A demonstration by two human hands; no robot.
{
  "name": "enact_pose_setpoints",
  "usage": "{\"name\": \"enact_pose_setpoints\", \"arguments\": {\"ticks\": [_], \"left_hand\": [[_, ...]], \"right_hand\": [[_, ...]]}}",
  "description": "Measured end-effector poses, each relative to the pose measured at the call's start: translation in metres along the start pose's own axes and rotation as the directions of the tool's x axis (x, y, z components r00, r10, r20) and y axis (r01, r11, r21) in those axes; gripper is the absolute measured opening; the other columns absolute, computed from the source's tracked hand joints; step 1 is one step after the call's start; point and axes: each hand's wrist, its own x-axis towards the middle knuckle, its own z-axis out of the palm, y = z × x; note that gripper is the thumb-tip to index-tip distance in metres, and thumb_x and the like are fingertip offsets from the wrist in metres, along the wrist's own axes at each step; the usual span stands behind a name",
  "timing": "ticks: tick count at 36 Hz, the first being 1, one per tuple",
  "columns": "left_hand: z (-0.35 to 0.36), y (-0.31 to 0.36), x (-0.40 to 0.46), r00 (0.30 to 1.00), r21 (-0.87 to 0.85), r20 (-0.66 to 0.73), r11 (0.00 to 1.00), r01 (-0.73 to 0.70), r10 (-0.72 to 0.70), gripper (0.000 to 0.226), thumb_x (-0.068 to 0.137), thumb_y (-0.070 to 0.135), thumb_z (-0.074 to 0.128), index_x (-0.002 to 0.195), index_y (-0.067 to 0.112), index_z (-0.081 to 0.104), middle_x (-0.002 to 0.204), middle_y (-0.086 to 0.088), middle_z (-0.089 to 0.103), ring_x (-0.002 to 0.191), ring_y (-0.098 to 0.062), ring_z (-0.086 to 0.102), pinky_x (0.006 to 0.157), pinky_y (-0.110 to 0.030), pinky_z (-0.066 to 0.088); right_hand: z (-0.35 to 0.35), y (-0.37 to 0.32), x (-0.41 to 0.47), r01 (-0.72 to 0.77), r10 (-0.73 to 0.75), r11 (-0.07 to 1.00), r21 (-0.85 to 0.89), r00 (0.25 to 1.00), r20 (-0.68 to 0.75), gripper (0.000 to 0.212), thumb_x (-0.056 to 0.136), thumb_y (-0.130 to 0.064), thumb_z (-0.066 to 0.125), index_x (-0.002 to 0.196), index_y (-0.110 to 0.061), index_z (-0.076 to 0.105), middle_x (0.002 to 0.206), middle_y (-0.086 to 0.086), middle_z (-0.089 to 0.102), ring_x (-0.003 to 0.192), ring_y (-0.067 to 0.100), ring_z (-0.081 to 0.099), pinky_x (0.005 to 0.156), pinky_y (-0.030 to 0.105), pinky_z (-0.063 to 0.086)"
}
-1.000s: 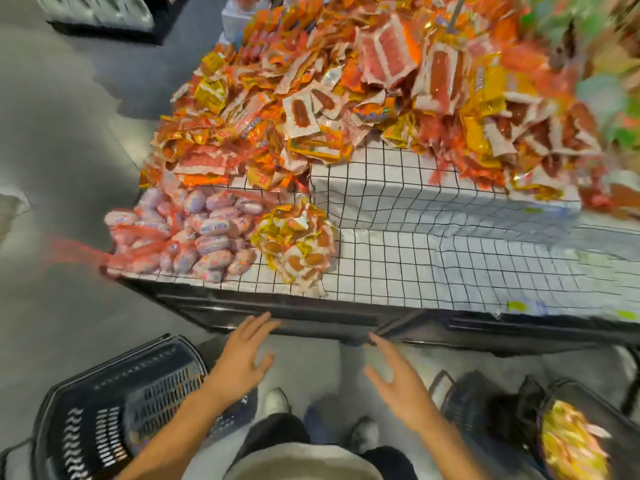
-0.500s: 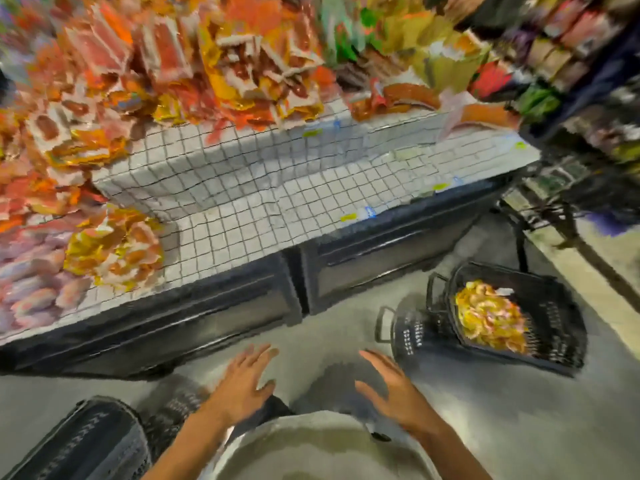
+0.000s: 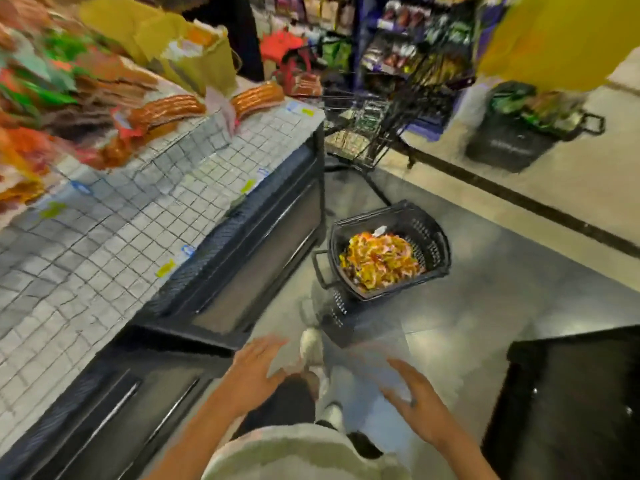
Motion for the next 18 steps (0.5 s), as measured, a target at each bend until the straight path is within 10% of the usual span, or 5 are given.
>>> {"name": "enact_pose_setpoints", "arguments": {"ticks": [8, 18], "left_hand": [[-0.010, 0.042, 0.114, 0.982, 0.007, 0.156, 0.994, -0.110, 0.107, 0.062, 0.100, 0.036, 0.053, 0.156, 0.021, 0.028, 0.163, 0.000, 0.023, 0.152, -0.019, 0.017, 0.121, -0.028, 0.010], [-0.017, 0.098, 0.247, 0.958, -0.021, 0.253, 0.991, -0.133, 0.134, 0.066, 0.101, 0.040, 0.051, 0.158, 0.024, 0.022, 0.164, 0.001, 0.021, 0.151, -0.020, 0.017, 0.122, -0.033, 0.012]], "right_hand": [[-0.039, 0.029, 0.029, -0.164, 0.169, 0.986, 0.042, 0.970, -0.172, 0.063, 0.094, -0.069, 0.049, 0.150, -0.045, 0.033, 0.159, -0.015, 0.036, 0.143, 0.012, 0.037, 0.115, 0.026, 0.029], [-0.126, -0.006, 0.089, -0.314, 0.348, 0.935, 0.163, 0.903, -0.254, 0.056, 0.099, -0.047, 0.059, 0.149, -0.030, 0.040, 0.157, -0.002, 0.042, 0.142, 0.019, 0.041, 0.120, 0.033, 0.028]]}}
